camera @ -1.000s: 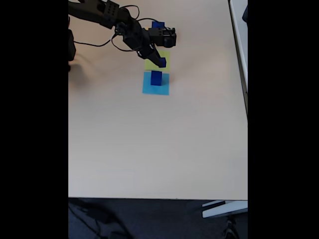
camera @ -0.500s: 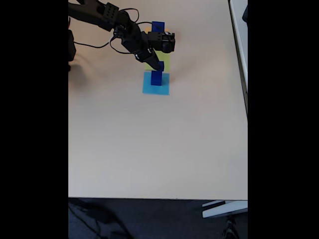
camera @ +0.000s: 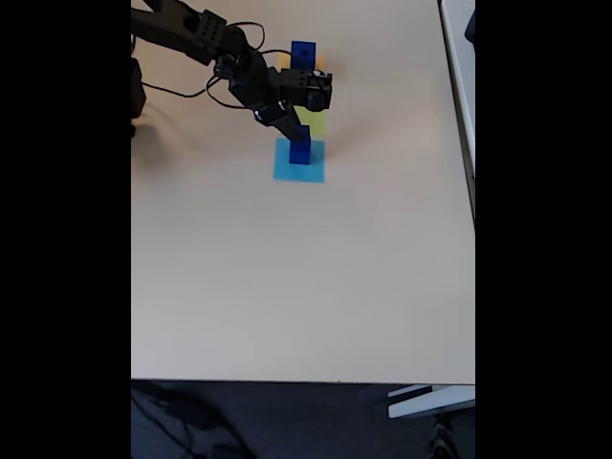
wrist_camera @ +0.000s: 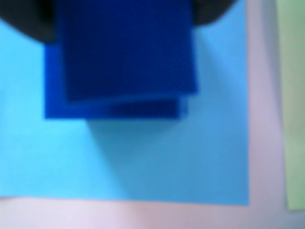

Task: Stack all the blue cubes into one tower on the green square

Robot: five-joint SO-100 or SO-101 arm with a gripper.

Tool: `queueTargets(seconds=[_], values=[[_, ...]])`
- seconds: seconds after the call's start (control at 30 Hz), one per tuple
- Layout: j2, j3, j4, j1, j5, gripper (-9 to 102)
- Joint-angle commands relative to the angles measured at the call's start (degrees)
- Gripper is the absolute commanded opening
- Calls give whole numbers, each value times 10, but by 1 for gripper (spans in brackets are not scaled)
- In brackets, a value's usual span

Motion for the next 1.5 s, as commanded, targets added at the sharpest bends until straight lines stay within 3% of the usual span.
queueTargets(seconds=[0.0, 1.47], values=[[44, -9, -4, 2, -2, 4], [36, -10, -13, 15, -10, 10]])
